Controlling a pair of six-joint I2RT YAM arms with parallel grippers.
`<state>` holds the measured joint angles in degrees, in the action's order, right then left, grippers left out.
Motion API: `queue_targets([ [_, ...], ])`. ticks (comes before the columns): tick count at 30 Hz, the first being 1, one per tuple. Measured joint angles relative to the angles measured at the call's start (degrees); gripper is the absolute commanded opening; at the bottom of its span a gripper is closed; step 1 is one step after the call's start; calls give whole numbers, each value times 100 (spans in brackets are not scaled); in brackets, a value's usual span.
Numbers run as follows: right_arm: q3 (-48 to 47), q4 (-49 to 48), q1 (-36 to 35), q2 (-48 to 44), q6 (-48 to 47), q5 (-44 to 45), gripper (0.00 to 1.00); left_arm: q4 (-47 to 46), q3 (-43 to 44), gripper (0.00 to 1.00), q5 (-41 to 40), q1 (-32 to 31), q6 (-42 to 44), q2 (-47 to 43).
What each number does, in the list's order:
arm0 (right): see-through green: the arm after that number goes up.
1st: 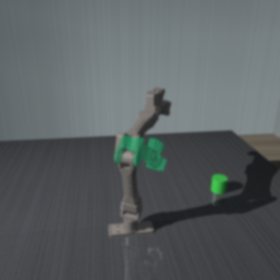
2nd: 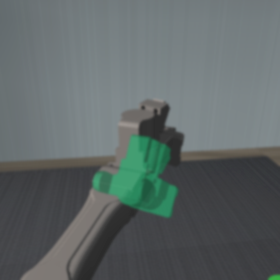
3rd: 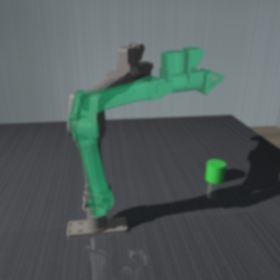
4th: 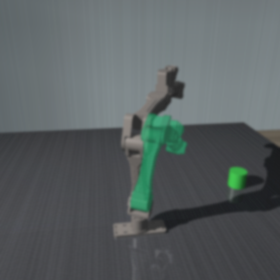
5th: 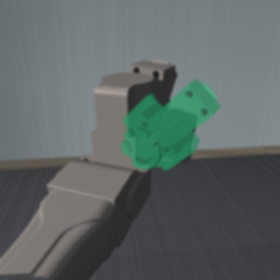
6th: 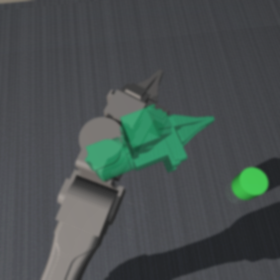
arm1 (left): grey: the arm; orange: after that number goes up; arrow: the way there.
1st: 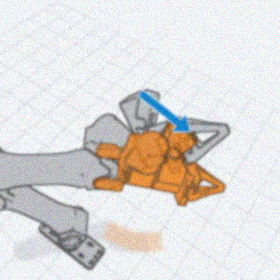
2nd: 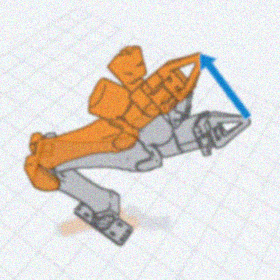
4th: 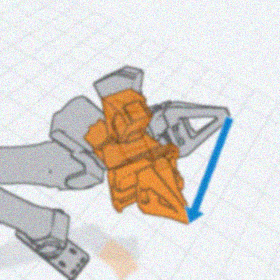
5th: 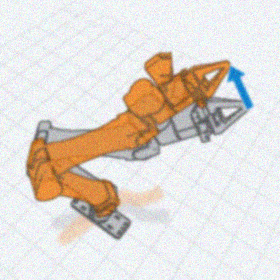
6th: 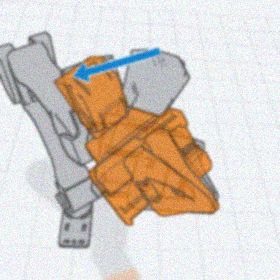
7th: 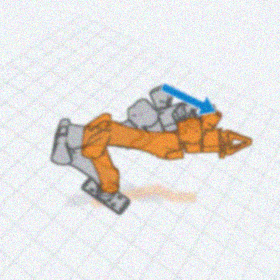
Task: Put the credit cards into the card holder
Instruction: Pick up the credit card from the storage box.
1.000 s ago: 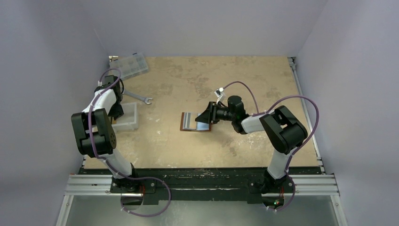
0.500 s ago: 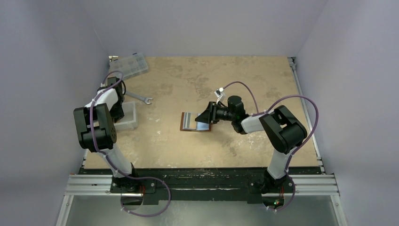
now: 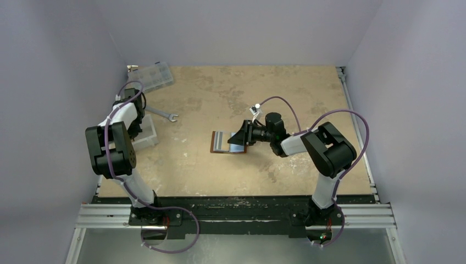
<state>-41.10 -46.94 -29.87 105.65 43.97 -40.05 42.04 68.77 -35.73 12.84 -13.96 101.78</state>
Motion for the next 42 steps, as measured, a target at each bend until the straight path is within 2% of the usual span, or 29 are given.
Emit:
queue_targets([
  [18,2,-46,0,28,48,-22,47,120,122,0,168,7,-57,-127],
  [33,0,-79,0,103,105,-66,47,452,262,0,411,7,-66,-846],
  [42,0,-57,0,103,85,-70,48,804,754,0,1196,13,-221,-953],
])
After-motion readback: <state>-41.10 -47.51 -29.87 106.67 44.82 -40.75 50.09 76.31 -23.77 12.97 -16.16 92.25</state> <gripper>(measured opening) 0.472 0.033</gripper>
